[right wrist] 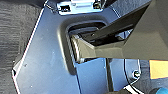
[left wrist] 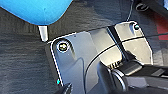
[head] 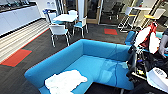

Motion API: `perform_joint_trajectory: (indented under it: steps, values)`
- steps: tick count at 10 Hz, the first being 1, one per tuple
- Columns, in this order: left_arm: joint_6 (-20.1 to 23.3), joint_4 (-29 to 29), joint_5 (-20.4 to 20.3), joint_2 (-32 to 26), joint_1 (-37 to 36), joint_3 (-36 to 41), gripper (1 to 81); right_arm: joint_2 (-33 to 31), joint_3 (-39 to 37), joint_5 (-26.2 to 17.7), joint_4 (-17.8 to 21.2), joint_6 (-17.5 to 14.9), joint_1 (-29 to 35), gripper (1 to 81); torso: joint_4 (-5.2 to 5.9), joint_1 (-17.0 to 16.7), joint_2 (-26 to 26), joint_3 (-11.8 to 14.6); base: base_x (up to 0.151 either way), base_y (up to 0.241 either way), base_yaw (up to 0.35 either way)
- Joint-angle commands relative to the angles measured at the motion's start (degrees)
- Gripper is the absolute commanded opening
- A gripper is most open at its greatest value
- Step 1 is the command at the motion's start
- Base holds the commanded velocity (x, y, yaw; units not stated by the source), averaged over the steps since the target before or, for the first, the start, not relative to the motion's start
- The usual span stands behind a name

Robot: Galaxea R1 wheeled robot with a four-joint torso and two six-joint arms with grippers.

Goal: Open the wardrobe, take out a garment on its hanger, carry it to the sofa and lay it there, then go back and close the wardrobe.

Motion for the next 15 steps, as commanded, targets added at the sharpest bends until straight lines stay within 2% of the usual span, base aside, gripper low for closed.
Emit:
perform_joint_trajectory:
  steps: [1, 7, 8, 10, 11, 12, 13, 15]
  values:
    - [0.35, 4.42, 0.98, 6.55, 4.1, -9.14, 81.1, 0.16, -0.43, -3.43, 0.08, -0.18, -0.39, 81.1, 0.0, 0.0, 0.0, 3.55, 0.0, 0.0, 0.0]
    - [0.26, 3.89, 1.68, 13.94, 6.83, -15.39, 81.1, 0.16, -1.57, -3.43, -0.1, -0.26, -0.4, 81.1, 0.0, -0.05, -0.15, 12.3, 0.0, 0.0, 0.0]
    - [0.26, 3.8, 1.68, 14.91, 6.84, -16.53, 81.1, 0.16, -1.57, -3.43, -0.1, -0.26, -0.4, 81.1, 0.0, -0.05, -0.17, 10.15, 0.0, 0.0, 0.0]
    - [-0.18, 3.55, 1.86, 16.75, 6.92, -18.98, 81.1, 0.16, -1.57, -3.7, -0.18, -0.26, -0.75, 81.1, 0.0, -0.05, -0.22, 11.41, 0.0, 0.0, 0.0]
    - [-0.18, 3.63, 3.27, 17.63, 6.92, -20.22, 81.1, 0.16, -1.57, -3.7, -0.18, -0.26, -0.84, 81.1, 5.6, -0.05, -0.24, 11.45, 0.0, 0.0, 0.0]
    - [0.0, 3.72, 4.15, 18.34, 6.92, -21.1, 81.1, 0.33, -1.57, -3.7, -0.27, -0.26, -0.84, 81.1, 5.78, -0.05, -0.24, 11.37, 0.0, 0.0, 0.0]
    - [0.17, 3.89, 4.23, 18.69, 6.92, -21.54, 81.1, 0.33, -1.49, -3.61, -0.18, -0.26, -0.92, 81.1, 0.98, -0.05, -0.24, 11.33, 0.0, 0.0, 0.0]
    - [0.35, 4.16, 4.32, 19.13, 7.0, -21.54, 81.1, 0.33, -1.57, -3.7, 0.08, -0.26, -1.18, 81.1, 3.56, -0.05, -0.24, 11.34, 0.0, 0.0, 0.0]
